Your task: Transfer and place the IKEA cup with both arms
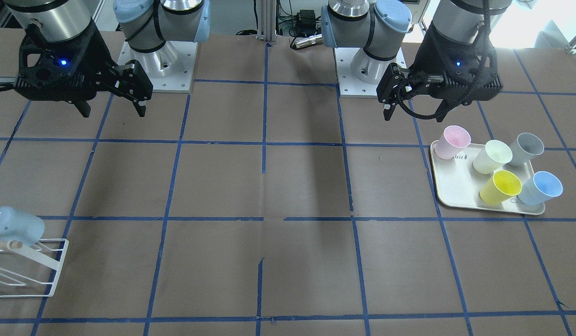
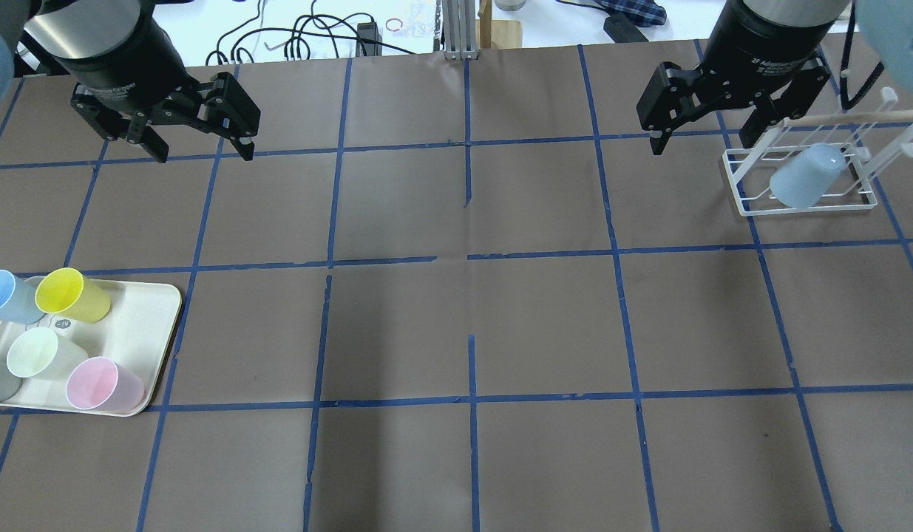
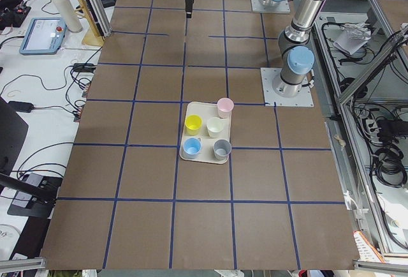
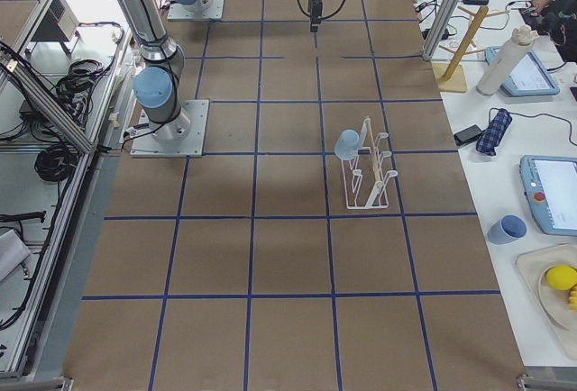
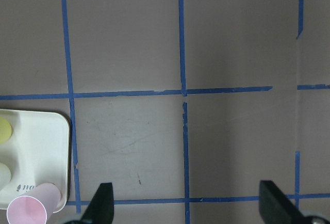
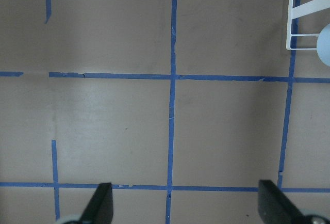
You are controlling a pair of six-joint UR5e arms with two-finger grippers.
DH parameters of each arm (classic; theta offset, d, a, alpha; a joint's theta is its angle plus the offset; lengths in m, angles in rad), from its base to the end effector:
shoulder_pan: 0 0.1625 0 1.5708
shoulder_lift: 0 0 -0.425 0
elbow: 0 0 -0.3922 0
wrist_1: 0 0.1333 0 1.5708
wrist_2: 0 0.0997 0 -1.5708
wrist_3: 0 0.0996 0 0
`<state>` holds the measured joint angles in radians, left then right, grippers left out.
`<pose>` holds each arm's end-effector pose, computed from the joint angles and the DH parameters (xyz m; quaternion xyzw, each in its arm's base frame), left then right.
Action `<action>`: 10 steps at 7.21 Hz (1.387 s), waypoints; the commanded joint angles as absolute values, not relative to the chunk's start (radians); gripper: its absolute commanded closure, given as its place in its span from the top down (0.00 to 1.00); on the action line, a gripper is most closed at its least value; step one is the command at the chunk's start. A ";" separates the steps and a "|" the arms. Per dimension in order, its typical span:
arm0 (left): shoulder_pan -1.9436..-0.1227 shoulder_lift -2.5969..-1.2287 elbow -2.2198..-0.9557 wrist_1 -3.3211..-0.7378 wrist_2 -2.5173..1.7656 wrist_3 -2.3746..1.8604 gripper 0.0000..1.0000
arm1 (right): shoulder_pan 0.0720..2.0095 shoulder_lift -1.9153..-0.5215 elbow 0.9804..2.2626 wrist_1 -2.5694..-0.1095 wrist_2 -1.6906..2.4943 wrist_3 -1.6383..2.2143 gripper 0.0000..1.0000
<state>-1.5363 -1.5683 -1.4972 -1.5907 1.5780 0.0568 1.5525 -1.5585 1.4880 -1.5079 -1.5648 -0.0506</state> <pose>-0.1154 -0.4994 0.5235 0.0110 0.9995 -0.0279 0.0049 0.1248 -0.4993 0.5163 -0.0162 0.9999 -0.0039 0.0029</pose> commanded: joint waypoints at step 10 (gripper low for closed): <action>-1.536 -1.563 -1.499 -1.592 1.577 0.057 1.00 | 1.447 -1.557 1.474 -1.508 -1.565 -0.136 1.00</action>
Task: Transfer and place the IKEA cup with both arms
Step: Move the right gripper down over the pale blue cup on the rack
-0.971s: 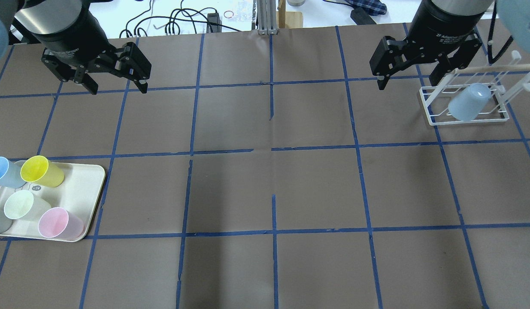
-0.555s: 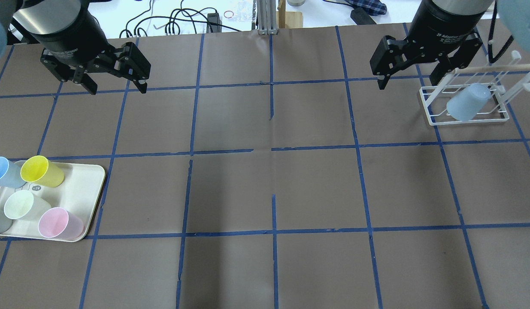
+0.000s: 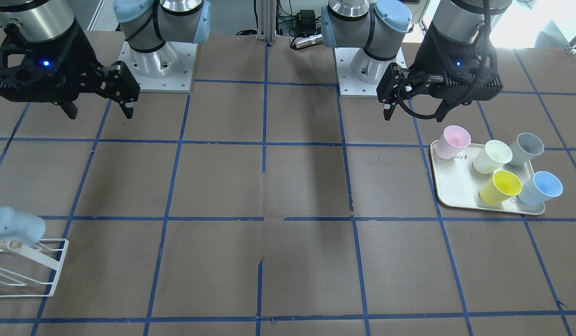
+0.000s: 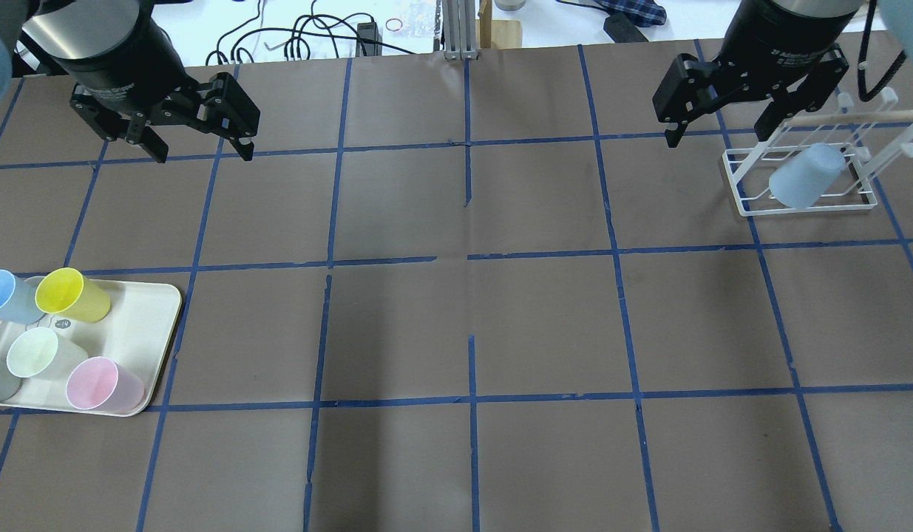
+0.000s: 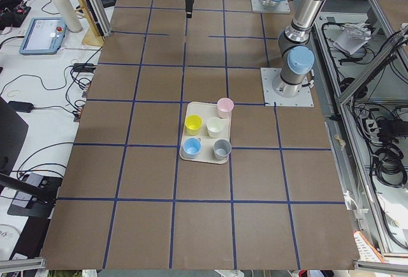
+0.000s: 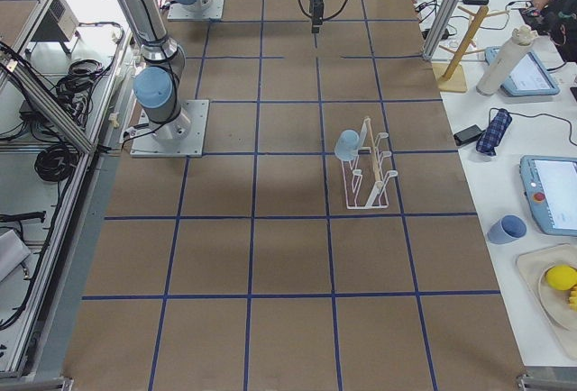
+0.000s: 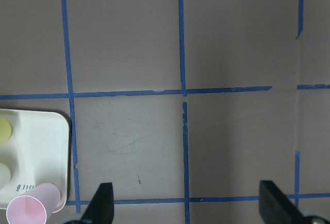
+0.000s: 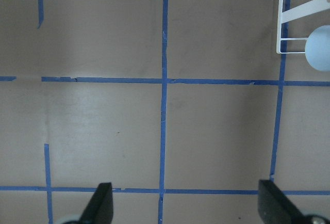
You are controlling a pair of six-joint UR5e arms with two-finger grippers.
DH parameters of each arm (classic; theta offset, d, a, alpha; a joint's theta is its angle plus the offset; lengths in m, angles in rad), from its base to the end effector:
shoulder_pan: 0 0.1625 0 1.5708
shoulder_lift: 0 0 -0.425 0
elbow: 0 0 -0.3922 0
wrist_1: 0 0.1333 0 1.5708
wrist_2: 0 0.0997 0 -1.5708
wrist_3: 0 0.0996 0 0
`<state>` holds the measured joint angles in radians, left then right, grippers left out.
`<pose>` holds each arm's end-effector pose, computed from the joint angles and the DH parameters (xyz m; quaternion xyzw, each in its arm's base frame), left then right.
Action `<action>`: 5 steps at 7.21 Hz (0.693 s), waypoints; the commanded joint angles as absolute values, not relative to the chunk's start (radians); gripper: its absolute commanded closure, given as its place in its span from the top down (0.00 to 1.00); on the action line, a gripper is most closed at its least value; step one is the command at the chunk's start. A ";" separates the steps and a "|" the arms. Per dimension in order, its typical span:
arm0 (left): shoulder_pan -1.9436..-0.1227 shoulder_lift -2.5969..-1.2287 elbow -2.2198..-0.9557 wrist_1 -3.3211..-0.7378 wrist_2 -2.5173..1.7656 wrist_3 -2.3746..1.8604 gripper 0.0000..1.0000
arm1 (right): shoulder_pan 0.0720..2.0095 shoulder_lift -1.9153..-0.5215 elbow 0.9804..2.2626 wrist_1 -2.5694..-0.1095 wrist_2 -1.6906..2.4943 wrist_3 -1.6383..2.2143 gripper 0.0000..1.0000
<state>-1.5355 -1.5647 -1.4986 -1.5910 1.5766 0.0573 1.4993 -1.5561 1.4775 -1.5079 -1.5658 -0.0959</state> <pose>-0.1152 -0.4981 0.5245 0.0109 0.9995 -0.0289 0.0042 0.0978 -0.5068 0.5202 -0.0122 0.9999 -0.0080 0.0018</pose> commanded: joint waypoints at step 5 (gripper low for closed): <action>-1.536 -1.563 -1.497 -1.592 1.572 0.057 1.00 | 1.217 -1.511 1.486 -1.587 -1.577 -0.323 1.00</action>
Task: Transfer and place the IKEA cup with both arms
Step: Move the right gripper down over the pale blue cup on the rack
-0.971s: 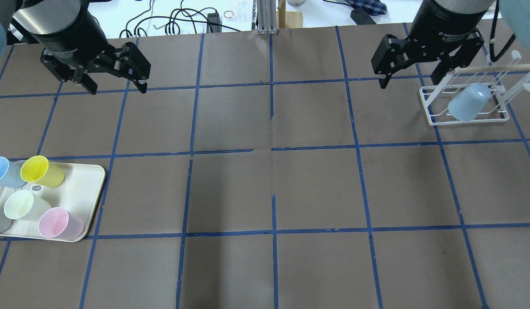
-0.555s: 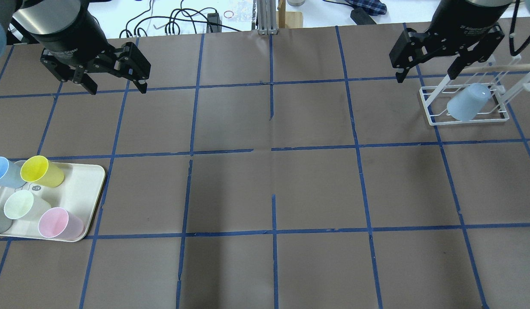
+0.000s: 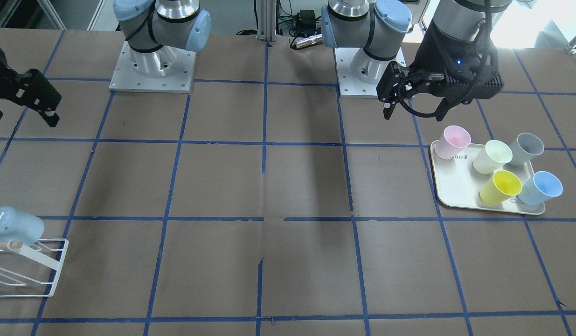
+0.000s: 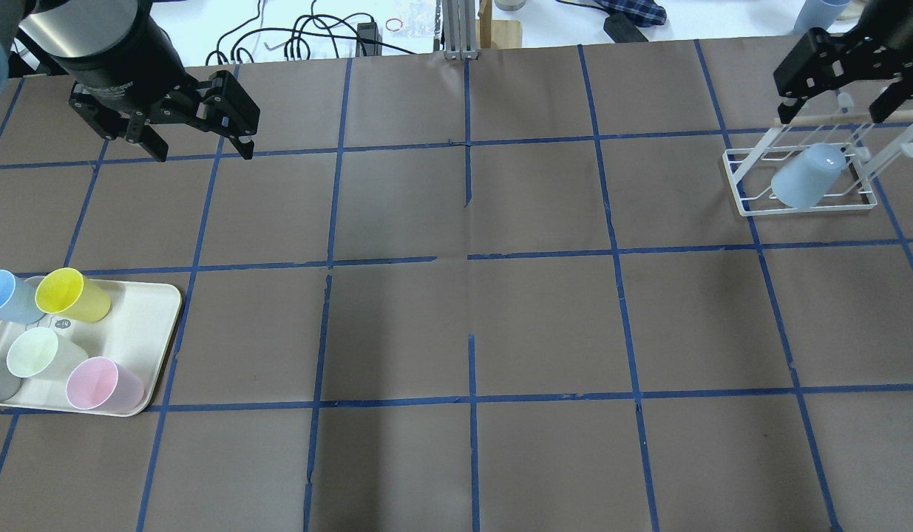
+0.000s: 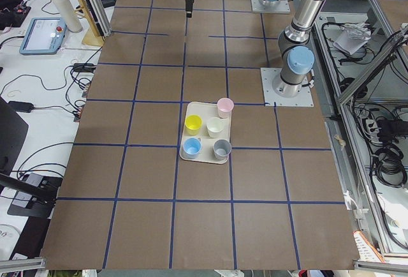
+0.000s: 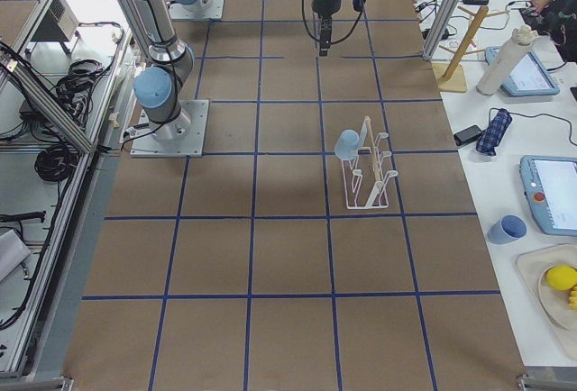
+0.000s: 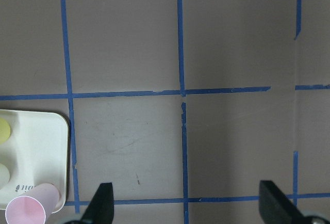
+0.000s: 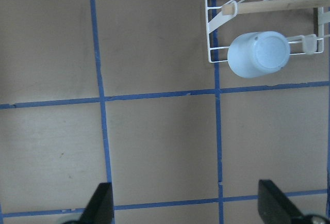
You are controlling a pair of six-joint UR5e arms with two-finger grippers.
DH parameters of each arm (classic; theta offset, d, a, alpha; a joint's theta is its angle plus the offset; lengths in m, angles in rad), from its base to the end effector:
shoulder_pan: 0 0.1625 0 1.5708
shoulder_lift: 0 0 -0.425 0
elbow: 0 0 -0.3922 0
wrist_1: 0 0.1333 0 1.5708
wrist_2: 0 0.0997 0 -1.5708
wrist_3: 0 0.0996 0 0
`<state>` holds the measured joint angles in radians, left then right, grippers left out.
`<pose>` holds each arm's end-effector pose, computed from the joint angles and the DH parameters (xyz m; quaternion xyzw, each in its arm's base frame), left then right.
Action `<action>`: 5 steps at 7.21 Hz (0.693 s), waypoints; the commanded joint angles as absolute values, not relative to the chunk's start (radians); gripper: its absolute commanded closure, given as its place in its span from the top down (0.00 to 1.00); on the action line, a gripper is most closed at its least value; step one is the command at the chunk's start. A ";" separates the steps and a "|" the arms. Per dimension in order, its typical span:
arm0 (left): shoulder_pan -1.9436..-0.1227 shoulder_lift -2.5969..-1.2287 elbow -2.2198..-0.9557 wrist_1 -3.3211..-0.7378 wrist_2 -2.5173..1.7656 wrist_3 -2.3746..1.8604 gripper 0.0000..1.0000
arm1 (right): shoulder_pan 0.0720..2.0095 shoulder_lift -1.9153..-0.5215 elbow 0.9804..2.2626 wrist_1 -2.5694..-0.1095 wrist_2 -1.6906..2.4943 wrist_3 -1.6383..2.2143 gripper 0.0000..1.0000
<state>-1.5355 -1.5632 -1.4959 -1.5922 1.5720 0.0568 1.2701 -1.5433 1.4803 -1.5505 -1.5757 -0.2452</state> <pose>-0.1157 -0.4976 0.5265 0.0107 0.9995 -0.0305 0.0020 -0.0233 -0.5236 0.5168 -0.0278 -0.9994 0.0199 0.0081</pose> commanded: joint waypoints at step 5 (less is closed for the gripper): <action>-1.536 -1.563 -1.497 -1.591 1.574 0.057 1.00 | 1.129 -1.343 1.493 -1.716 -1.577 -0.469 1.00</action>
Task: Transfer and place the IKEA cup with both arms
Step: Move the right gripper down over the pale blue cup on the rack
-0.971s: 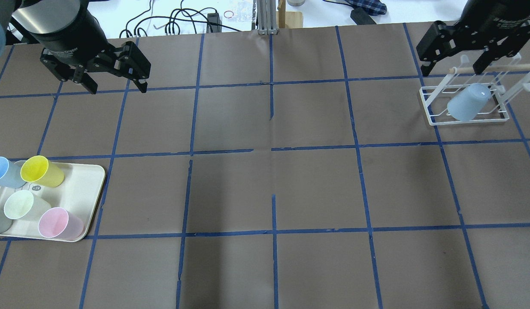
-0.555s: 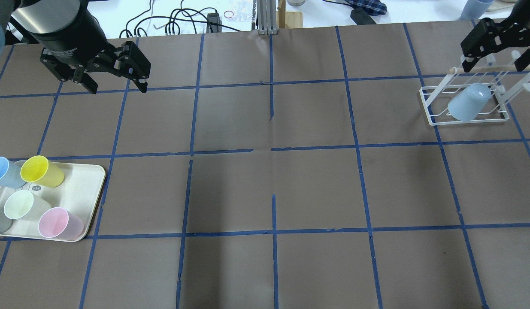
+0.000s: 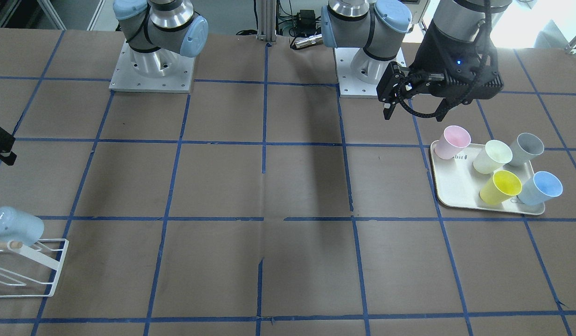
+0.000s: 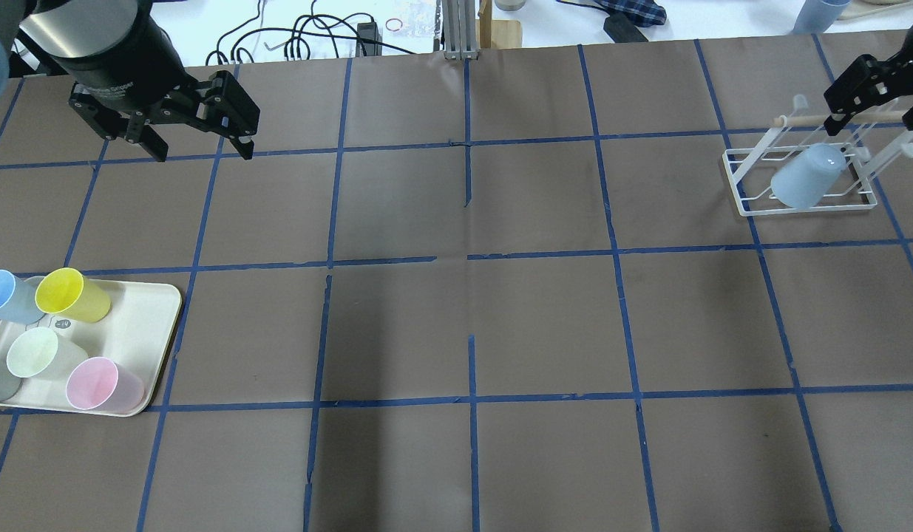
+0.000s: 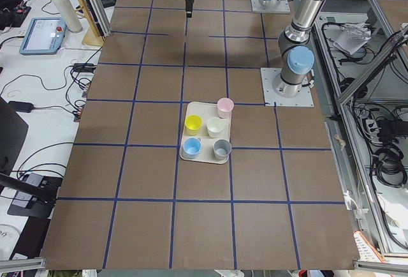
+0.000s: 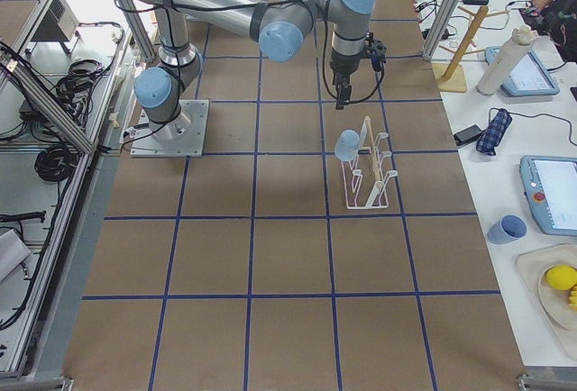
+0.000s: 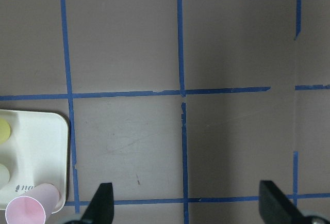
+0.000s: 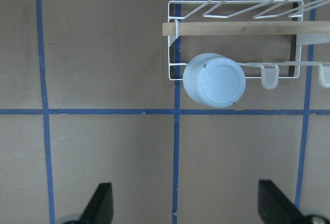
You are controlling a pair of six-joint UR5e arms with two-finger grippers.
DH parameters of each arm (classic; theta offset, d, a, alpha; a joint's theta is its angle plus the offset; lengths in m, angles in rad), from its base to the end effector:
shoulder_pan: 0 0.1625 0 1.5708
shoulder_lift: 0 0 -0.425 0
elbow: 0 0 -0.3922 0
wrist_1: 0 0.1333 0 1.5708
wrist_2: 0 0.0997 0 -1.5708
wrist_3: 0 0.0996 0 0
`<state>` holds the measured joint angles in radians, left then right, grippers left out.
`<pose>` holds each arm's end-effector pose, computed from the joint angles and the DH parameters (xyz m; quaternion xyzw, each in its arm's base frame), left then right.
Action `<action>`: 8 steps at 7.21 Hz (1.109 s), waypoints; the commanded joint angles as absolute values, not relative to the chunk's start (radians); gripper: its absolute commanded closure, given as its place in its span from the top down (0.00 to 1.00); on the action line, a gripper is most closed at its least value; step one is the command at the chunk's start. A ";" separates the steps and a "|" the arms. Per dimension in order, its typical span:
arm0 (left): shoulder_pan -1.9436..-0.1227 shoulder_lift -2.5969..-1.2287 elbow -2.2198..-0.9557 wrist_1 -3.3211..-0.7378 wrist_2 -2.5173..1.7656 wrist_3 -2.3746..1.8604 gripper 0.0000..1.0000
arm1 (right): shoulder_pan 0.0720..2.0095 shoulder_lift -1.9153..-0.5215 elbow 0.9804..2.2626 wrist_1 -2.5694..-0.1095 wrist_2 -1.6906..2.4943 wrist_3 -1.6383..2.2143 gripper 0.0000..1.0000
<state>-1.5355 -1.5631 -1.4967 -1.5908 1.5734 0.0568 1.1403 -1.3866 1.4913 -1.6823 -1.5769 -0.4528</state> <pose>-0.1156 -0.4977 0.5263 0.0107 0.9995 -0.0308 0.0027 -0.1166 -0.5718 0.4404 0.0111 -0.9999 0.0018 0.0042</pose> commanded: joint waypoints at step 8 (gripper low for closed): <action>-1.534 -1.563 -1.503 -1.591 1.569 0.057 1.00 | 1.129 -1.186 1.520 -1.865 -1.577 -0.468 1.00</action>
<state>-1.5339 -1.5627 -1.5019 -1.5907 1.5706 0.0568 1.1290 -1.2055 1.5192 -1.8522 -1.5769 -0.4678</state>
